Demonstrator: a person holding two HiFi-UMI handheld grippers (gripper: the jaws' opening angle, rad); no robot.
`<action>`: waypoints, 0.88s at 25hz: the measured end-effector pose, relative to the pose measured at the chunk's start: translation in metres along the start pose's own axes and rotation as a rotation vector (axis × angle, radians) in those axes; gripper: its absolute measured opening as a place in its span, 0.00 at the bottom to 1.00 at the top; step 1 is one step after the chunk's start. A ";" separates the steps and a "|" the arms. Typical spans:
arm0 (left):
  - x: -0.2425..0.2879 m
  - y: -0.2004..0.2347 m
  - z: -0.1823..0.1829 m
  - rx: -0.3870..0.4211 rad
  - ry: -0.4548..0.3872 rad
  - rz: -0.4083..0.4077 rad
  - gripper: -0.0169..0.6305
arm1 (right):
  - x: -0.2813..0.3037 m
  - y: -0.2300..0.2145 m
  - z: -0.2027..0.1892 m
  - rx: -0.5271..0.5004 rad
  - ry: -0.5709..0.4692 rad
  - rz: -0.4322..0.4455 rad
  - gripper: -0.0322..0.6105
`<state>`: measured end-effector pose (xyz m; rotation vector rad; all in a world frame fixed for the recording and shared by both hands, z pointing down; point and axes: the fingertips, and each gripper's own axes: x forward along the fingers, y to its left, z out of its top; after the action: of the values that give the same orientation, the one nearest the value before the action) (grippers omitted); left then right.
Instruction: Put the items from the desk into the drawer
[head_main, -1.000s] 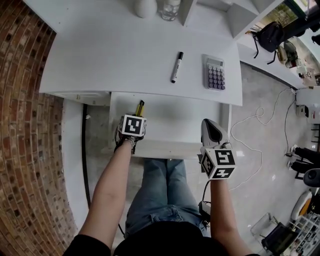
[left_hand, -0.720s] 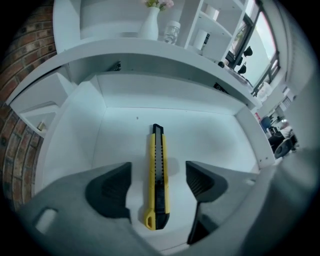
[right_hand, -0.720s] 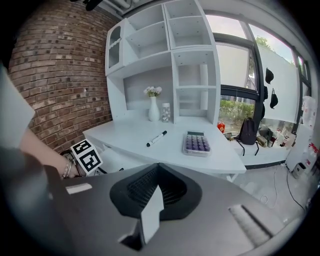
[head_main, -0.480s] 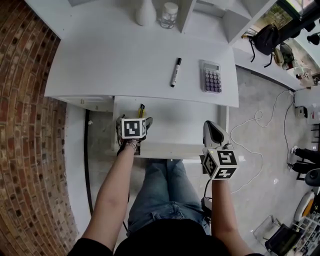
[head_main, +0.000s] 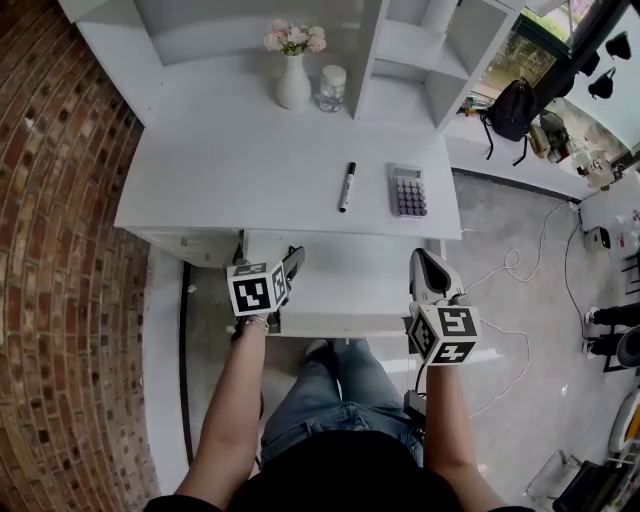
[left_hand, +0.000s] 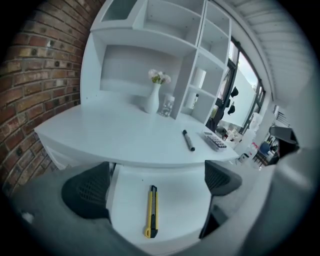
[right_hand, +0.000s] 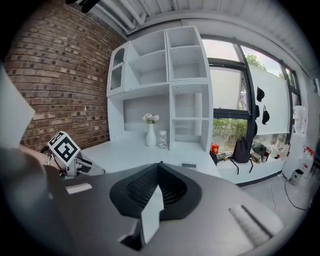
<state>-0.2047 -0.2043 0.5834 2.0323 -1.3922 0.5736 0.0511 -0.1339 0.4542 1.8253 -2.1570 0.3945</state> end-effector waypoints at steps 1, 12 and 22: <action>-0.009 -0.001 0.010 0.004 -0.033 0.000 0.96 | -0.003 0.001 0.008 -0.007 -0.016 0.001 0.06; -0.101 -0.028 0.141 0.194 -0.425 0.034 0.96 | -0.039 -0.014 0.113 -0.110 -0.237 0.015 0.06; -0.183 -0.077 0.269 0.264 -0.767 0.070 0.96 | -0.061 -0.044 0.189 -0.183 -0.376 0.021 0.06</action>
<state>-0.1940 -0.2454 0.2522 2.5700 -1.8912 -0.0300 0.0957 -0.1589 0.2578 1.8926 -2.3581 -0.1535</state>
